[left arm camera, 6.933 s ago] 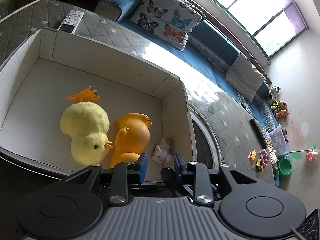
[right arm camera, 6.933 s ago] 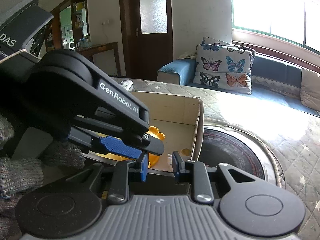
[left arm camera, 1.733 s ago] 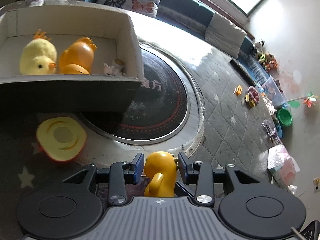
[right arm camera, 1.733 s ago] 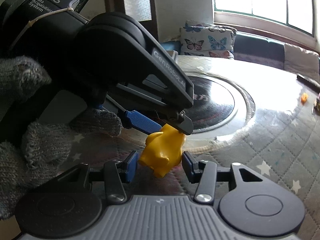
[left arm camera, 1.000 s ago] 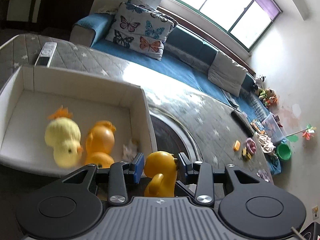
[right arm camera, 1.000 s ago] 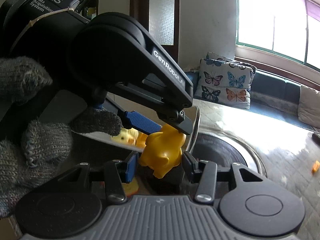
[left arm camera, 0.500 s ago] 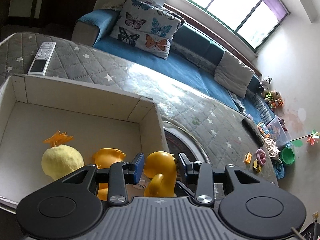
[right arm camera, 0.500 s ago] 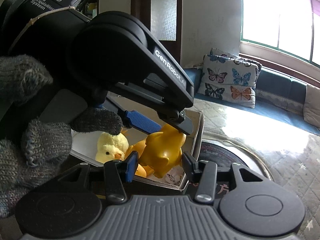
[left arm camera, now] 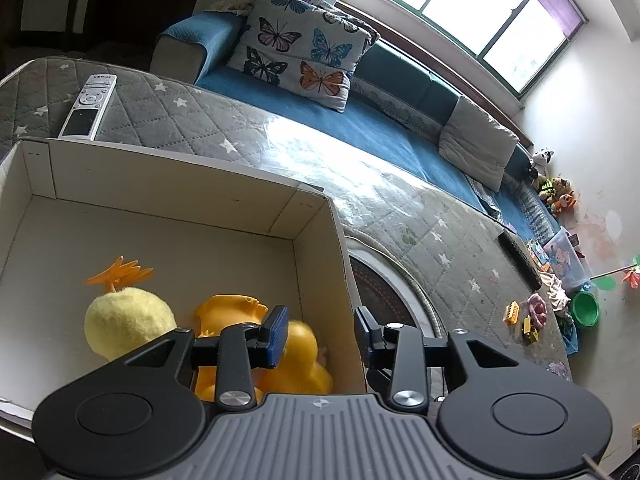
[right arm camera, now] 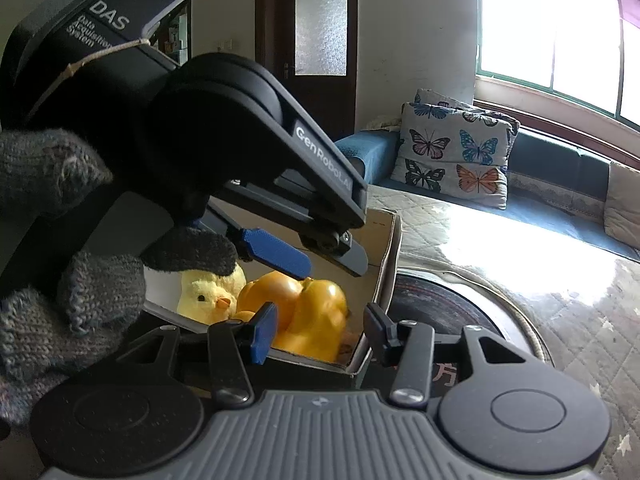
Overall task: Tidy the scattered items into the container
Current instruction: 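Lift the small orange duck with both tools and carry it over the box, then open both tools to drop the small orange duck into the box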
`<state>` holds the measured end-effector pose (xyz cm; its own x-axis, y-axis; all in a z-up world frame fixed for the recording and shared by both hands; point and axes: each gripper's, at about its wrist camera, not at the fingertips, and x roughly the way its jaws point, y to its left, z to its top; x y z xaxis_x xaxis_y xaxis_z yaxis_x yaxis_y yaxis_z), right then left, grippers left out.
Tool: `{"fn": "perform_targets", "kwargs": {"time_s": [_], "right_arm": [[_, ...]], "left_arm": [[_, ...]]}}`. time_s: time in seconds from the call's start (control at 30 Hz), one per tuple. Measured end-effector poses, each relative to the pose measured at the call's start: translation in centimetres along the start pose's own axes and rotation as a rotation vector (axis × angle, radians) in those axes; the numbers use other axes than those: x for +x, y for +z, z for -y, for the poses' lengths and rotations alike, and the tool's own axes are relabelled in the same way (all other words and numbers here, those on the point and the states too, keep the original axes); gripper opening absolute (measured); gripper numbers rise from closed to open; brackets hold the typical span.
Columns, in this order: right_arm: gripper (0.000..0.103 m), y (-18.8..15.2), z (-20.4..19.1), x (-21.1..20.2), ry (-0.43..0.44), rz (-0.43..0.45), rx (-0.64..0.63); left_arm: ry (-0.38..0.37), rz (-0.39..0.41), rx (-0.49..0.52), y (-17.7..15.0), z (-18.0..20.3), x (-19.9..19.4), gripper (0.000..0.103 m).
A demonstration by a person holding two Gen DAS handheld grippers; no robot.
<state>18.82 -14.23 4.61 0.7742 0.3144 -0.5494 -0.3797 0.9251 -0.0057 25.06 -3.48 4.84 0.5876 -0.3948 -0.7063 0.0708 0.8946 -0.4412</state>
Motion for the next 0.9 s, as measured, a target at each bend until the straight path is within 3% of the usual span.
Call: {"fn": "perform_targets", "kwargs": {"time_s": [0.47, 0.9], "right_arm": [[0.05, -1.1, -1.0, -2.7, -0.011, 0.011, 0.01], [0.066, -3.2, -2.2, -4.7, -0.008, -0.011, 0.03]], "left_arm": [[0.002, 0.036, 0.018, -2.2, 0.2, -3.4, 0.039], [0.018, 0.051, 0.042, -5.6, 0.1, -6.2, 0.038]]}}
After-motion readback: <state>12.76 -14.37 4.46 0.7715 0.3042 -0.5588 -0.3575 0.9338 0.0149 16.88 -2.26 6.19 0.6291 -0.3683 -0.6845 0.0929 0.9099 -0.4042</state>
